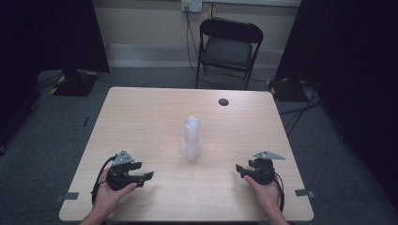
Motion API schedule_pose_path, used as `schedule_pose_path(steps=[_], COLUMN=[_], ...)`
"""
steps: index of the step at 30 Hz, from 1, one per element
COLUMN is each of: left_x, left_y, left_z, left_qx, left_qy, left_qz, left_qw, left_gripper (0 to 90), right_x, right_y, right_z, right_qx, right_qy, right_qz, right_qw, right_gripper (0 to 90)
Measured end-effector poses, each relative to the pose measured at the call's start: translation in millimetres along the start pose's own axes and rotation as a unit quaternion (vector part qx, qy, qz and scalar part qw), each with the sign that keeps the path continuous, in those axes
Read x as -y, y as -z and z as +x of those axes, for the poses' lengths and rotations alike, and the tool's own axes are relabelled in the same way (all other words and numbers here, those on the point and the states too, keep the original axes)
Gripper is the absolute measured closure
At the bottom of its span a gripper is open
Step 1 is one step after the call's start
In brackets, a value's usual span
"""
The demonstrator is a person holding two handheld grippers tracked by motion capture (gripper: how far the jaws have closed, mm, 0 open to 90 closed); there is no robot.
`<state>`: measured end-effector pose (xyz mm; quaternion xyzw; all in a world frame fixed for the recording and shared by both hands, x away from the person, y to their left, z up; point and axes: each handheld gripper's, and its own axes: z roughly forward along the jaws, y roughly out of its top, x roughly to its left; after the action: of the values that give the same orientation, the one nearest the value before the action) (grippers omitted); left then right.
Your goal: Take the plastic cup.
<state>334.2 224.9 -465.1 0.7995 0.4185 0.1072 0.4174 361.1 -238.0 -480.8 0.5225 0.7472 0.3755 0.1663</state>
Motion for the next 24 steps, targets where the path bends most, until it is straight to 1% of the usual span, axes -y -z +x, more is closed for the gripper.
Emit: schedule_pose_path(steps=[3,5,7,8,12,15,16,17,18,19,20,21,22,24], left_x=[-0.8,-1.3,-1.6,-1.8,-2.5,-3.1,-3.1,-3.0,-3.0,-2.8,-2.8,-2.8,-2.9,-3.2], left_y=[-0.2,-0.7,-1.0,-1.6,-2.8,-2.8,-2.9,-3.1,-3.1,-2.6,-2.1,-1.8,-1.7,-1.0], left_z=[-0.4,-0.2,0.3,0.5,0.2,0.3,0.1,-0.1,-0.1,-0.3,-0.4,-0.4,-0.6,-0.6], left_qx=[0.0,0.0,0.0,-0.001,-0.006,-0.006,-0.006,-0.002,-0.002,-0.004,-0.006,-0.005,-0.005,-0.004], left_qy=[-0.002,-0.002,-0.001,-0.001,-0.002,-0.004,-0.004,-0.003,-0.003,-0.006,-0.006,-0.004,-0.004,-0.011], left_qz=[-0.002,-0.002,0.0,0.0,0.0,0.001,0.002,0.003,0.003,0.003,0.002,0.001,-0.001,0.0], left_qw=[1.0,1.0,1.0,1.0,1.0,1.0,1.0,1.0,1.0,1.0,1.0,1.0,1.0,0.9999], left_gripper=[31.0,30.7,30.3,30.3,29.8,29.6,29.6,29.6,29.6,29.6,29.6,29.6,29.5,29.5], right_x=[-0.3,-1.2,-1.4,-1.9,-3.5,-4.4,-5.0,-5.9,-5.9,-6.8,-7.4,-8.0,-8.5,-10.1], right_y=[1.0,3.0,3.5,4.3,8.0,8.7,9.4,10.6,10.6,11.8,12.2,12.6,12.8,13.0], right_z=[-0.8,-0.4,0.2,0.6,5.6,8.0,9.5,12.2,12.2,13.1,13.8,15.0,15.8,18.0], right_qx=[-0.006,-0.007,-0.006,-0.008,-0.013,-0.017,-0.021,-0.021,-0.021,-0.029,-0.031,-0.031,-0.033,-0.036], right_qy=[0.0,0.006,0.007,0.011,0.025,0.029,0.032,0.033,0.033,0.025,0.027,0.033,0.034,0.043], right_qz=[-0.004,-0.011,-0.013,-0.014,-0.025,-0.026,-0.03,-0.04,-0.04,-0.047,-0.046,-0.049,-0.051,-0.054], right_qw=[1.0,0.9999,0.9999,0.9998,0.9993,0.9991,0.9988,0.9984,0.9984,0.9982,0.9981,0.9978,0.9976,0.997], right_gripper=[40.8,43.2,43.1,43.2,44.2,44.9,45.3,45.4,45.4,45.8,45.9,46.2,46.2,46.1])
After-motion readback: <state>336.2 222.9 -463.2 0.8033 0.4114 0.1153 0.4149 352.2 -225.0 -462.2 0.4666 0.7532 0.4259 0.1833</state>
